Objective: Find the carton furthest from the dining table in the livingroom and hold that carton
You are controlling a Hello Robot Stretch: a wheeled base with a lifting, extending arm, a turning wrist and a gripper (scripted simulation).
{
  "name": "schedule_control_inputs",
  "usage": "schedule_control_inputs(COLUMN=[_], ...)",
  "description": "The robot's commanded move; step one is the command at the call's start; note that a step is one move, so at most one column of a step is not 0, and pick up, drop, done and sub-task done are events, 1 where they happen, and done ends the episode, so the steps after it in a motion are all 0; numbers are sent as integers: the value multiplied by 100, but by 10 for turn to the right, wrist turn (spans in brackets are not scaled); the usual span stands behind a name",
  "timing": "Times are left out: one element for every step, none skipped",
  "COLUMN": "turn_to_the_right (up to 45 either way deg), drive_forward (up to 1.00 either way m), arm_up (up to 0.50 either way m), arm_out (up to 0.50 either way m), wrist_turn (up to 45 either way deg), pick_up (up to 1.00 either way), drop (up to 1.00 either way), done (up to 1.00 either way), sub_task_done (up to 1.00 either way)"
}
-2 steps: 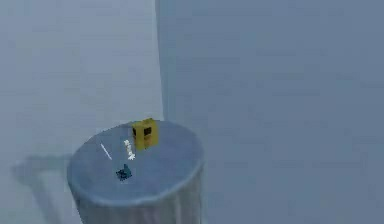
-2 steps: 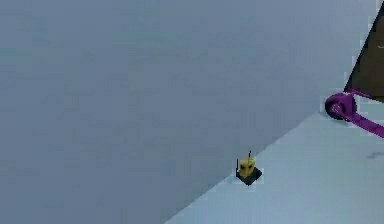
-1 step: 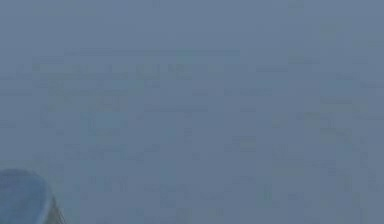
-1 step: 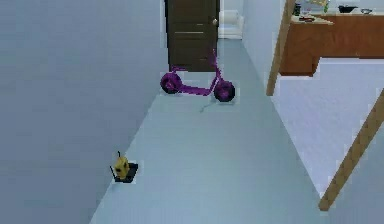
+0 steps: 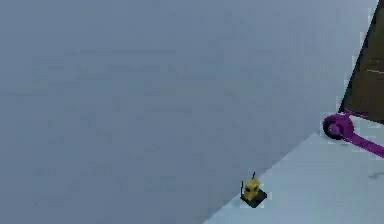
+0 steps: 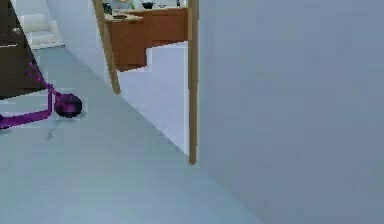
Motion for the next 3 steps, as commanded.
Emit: schedule_control_inputs(turn_to_the_right=[450,30,0], drive_forward=[0,0,60], arm_up=[0,0,0], arm_out=[0,0,0], wrist_turn=[0,0,0], pick_up=[0,0,0], drop=[0,0,0], done=[0,0,0], sub_task_done=[0,0,0])
